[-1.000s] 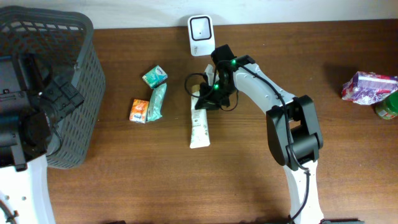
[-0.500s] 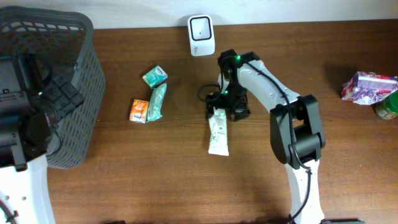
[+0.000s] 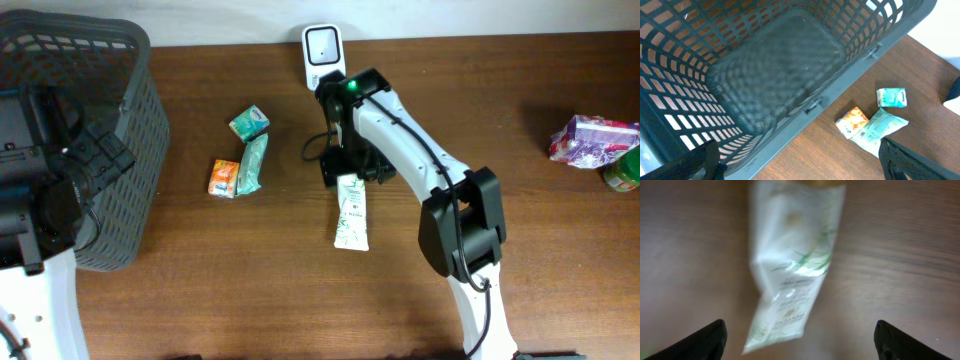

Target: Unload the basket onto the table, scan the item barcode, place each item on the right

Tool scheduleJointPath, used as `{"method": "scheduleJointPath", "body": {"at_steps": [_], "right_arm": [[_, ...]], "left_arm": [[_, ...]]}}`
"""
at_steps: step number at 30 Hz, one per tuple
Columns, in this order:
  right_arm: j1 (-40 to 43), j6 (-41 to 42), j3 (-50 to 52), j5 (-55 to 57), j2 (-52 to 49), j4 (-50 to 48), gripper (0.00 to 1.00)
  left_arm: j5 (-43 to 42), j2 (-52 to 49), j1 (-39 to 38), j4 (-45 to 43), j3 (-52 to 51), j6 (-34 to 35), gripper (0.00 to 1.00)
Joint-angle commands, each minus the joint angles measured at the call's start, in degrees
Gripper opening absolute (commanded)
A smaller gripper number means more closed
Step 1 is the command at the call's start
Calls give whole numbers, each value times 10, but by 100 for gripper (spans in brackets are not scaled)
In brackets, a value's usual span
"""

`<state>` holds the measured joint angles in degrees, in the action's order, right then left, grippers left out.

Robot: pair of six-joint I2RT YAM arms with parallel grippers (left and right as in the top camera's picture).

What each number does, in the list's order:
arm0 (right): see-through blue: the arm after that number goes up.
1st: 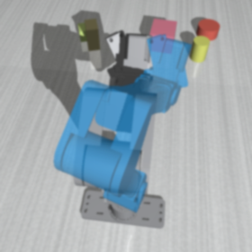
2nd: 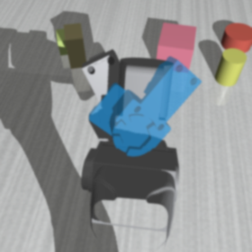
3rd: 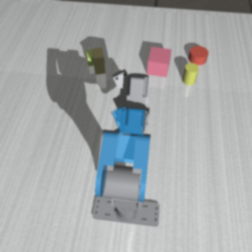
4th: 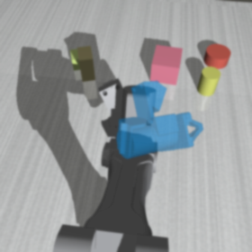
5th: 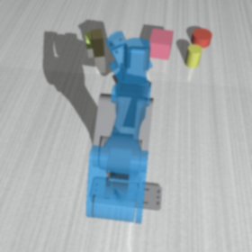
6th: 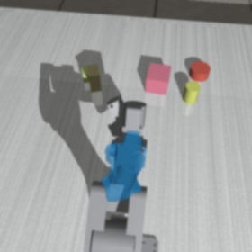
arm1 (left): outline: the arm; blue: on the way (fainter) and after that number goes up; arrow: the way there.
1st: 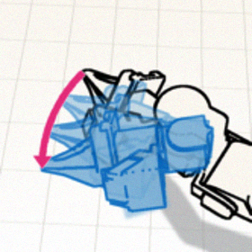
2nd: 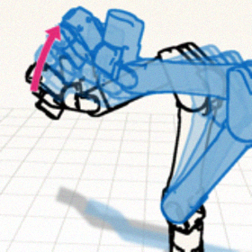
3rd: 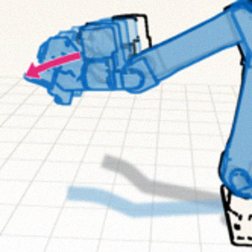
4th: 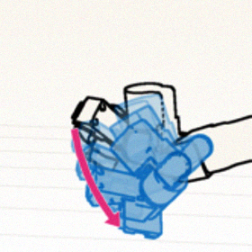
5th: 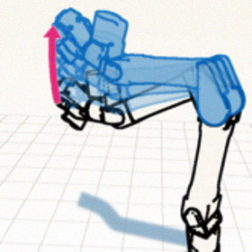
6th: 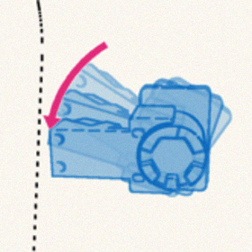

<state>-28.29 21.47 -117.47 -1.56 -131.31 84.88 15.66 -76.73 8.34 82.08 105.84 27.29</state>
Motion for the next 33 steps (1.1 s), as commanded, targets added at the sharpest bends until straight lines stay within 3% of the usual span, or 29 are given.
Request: {"method": "scheduleJointPath", "body": {"at_steps": [1,7,16,18,22,24,28,29,33], "right_arm": [[-38,116,54,127,5,-34,89],[-158,205,100,350,5,-65,87],[-193,212,174,357,-3,-150,79],[-192,203,190,357,-3,-172,71],[-172,184,252,355,-3,-217,64],[-151,166,252,331,-3,-217,59],[-106,126,220,250,-2,-190,17],[-95,113,198,220,-2,-175,12],[-55,-12,85,9,-2,-135,12]], "left_arm": [[0,4,3,0,2,5,99],[0,4,3,0,2,5,99],[0,4,3,0,2,5,99],[0,4,3,0,2,5,99],[0,4,3,0,2,5,99],[0,4,3,0,2,5,99],[0,4,3,0,2,5,99],[0,4,3,0,2,5,99],[0,4,3,0,2,5,99]]}}
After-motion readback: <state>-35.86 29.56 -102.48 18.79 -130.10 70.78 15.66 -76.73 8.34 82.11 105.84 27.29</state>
